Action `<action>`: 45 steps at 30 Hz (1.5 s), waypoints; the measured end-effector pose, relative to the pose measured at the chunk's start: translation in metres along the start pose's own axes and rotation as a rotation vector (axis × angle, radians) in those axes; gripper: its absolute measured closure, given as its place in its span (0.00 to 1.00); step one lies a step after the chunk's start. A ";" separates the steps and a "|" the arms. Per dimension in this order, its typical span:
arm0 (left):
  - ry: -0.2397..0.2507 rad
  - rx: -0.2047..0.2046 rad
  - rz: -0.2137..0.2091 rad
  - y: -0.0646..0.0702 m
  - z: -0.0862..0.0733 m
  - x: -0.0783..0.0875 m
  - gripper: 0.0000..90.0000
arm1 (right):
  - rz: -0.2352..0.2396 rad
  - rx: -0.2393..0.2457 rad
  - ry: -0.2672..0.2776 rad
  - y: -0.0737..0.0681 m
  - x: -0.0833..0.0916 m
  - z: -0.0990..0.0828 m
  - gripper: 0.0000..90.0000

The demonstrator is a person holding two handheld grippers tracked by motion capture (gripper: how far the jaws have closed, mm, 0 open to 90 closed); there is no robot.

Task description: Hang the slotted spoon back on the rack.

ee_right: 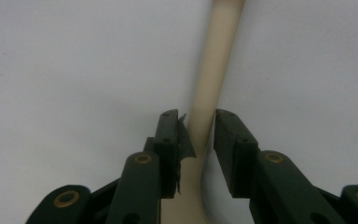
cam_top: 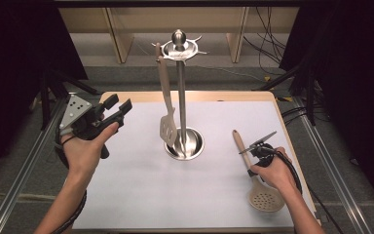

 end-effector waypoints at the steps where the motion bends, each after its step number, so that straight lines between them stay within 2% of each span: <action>1: 0.000 0.002 0.001 0.000 0.000 0.000 0.54 | 0.005 -0.007 0.004 -0.001 0.000 0.001 0.80; 2: 0.001 0.001 0.001 0.000 0.000 0.000 0.54 | 0.008 -0.017 -0.007 -0.002 0.000 0.000 0.80; 4: -0.002 0.002 -0.001 0.000 0.000 0.000 0.54 | -0.013 0.011 -0.030 0.003 -0.002 -0.001 0.80; 6: -0.004 -0.002 -0.001 0.000 0.000 0.000 0.54 | -0.013 0.011 -0.032 0.003 -0.004 -0.001 0.80; 7: -0.005 -0.003 0.000 0.001 -0.001 0.000 0.54 | 0.008 -0.001 -0.002 0.001 -0.006 0.000 0.80; 9: -0.004 -0.001 0.002 0.001 -0.001 0.000 0.54 | 0.009 0.008 -0.021 0.001 -0.006 -0.001 0.81; 11: -0.006 0.003 0.003 0.001 -0.002 -0.001 0.54 | 0.010 -0.040 -0.042 -0.003 -0.005 -0.002 0.82; 15: -0.011 -0.002 0.006 0.000 -0.003 -0.001 0.54 | 0.012 -0.042 -0.038 -0.003 -0.006 -0.002 0.84; 16: -0.013 -0.002 0.006 0.000 -0.003 -0.001 0.54 | 0.001 -0.050 -0.028 -0.002 -0.006 -0.001 0.84; 17: -0.012 -0.001 0.006 0.000 -0.003 -0.001 0.54 | 0.007 -0.078 -0.028 -0.003 -0.005 -0.002 0.84; 20: -0.018 -0.008 0.006 0.001 -0.004 -0.001 0.54 | 0.012 -0.094 -0.005 -0.002 -0.005 -0.002 0.88; 21: -0.019 -0.007 0.005 0.001 -0.004 -0.001 0.54 | 0.010 -0.070 0.018 0.000 -0.005 -0.002 0.88; 22: -0.020 -0.007 0.005 0.001 -0.004 -0.002 0.54 | 0.002 -0.065 0.017 0.000 -0.005 -0.002 0.88; 23: -0.020 -0.006 0.004 0.001 -0.004 -0.002 0.54 | 0.001 -0.031 0.034 0.002 -0.005 -0.002 0.88; 26: -0.020 -0.007 0.005 0.001 -0.004 -0.002 0.54 | 0.008 -0.062 0.058 0.000 -0.002 -0.002 0.88; 31: -0.019 -0.008 0.006 0.001 -0.004 -0.001 0.54 | 0.013 -0.069 0.108 -0.003 0.005 -0.003 0.88; 32: -0.019 -0.008 0.006 0.001 -0.004 -0.001 0.54 | -0.014 -0.060 0.120 0.000 0.007 -0.004 0.88; 33: -0.019 -0.008 0.005 0.001 -0.004 -0.002 0.54 | -0.017 -0.089 0.135 -0.002 0.007 -0.004 0.88; 34: -0.020 -0.008 0.005 0.001 -0.004 -0.002 0.54 | -0.010 -0.059 0.162 -0.001 0.009 -0.004 0.88; 37: -0.020 -0.007 0.004 0.002 -0.005 -0.001 0.54 | 0.001 -0.044 0.217 -0.003 0.013 -0.005 0.88; 38: -0.020 -0.008 0.004 0.002 -0.005 -0.001 0.54 | 0.004 0.001 0.258 -0.001 0.014 -0.003 0.88; 39: -0.020 -0.009 0.004 0.002 -0.005 -0.001 0.54 | 0.026 -0.027 0.268 -0.005 0.015 -0.003 0.88; 40: -0.020 -0.008 0.004 0.002 -0.005 -0.001 0.54 | 0.082 0.020 0.303 -0.006 0.017 -0.002 0.88; 41: -0.020 -0.008 0.003 0.002 -0.005 -0.001 0.54 | 0.106 0.020 0.319 -0.007 0.019 -0.002 0.88; 42: -0.020 -0.009 0.003 0.002 -0.005 -0.001 0.54 | 0.104 0.008 0.339 -0.008 0.021 -0.001 0.88; 44: -0.022 -0.008 0.001 0.002 -0.005 -0.001 0.54 | 0.090 0.033 0.375 -0.008 0.025 0.000 0.88; 45: -0.022 -0.009 0.002 0.002 -0.005 -0.001 0.54 | 0.095 0.028 0.385 -0.009 0.027 0.000 0.88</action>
Point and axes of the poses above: each handheld gripper's, and its own axes: x roughly backward along the jaws, z roughly out of its top, y roughly to its right, the point moved 6 cm from there along -x, roughly forward along the jaws, and after that the axes turned 9 degrees about z, right-handed, at the moved point
